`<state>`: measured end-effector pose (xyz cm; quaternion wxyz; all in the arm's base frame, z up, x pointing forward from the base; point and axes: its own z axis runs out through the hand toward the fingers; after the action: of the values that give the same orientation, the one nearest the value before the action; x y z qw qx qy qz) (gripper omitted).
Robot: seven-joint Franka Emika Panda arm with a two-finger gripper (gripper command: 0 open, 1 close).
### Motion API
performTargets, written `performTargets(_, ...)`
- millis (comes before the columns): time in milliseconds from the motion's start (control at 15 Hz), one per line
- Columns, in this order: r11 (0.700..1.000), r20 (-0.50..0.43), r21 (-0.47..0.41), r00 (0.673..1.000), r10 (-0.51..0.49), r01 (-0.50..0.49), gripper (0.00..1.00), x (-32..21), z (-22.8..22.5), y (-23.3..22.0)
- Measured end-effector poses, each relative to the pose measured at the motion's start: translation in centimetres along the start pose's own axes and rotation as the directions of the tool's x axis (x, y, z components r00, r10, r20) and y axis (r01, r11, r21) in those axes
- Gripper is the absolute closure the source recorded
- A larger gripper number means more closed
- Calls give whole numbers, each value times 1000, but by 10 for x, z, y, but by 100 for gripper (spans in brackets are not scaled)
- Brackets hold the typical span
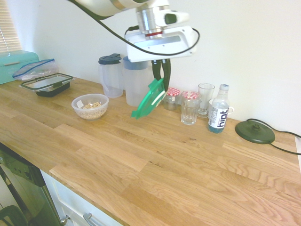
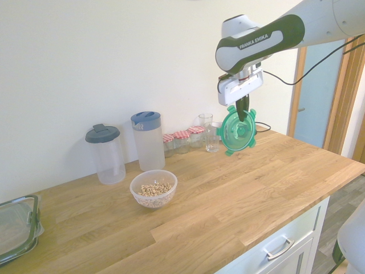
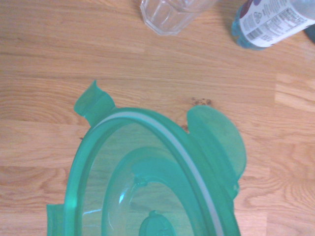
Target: Cover the lid of food container
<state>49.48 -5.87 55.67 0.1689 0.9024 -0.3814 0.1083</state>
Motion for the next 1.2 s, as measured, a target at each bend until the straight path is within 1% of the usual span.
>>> performTargets(200, 990, -148, -137, 989, 2, -22, 100, -69, -31, -50)
performTargets(333, 973, -250, -224, 968, -7, -51, 100, -127, -53, -82)
performTargets(467, 950, -344, -300, 939, -23, -86, 100, -178, -63, -112)
performTargets(600, 915, -434, -381, 899, -49, -134, 100, -208, -61, -146)
performTargets(667, 891, -470, -424, 880, -64, -162, 100, -212, -59, -161)
performTargets(800, 832, -528, -510, 843, -103, -218, 100, -214, -54, -191)
performTargets(867, 810, -544, -537, 831, -120, -235, 100, -217, -54, -206)
performTargets(933, 806, -549, -543, 825, -131, -234, 100, -223, -58, -222)
performTargets(1067, 824, -560, -527, 814, -152, -209, 100, -236, -75, -250)
performTargets(1200, 831, -567, -522, 806, -172, -190, 100, -243, -82, -271)
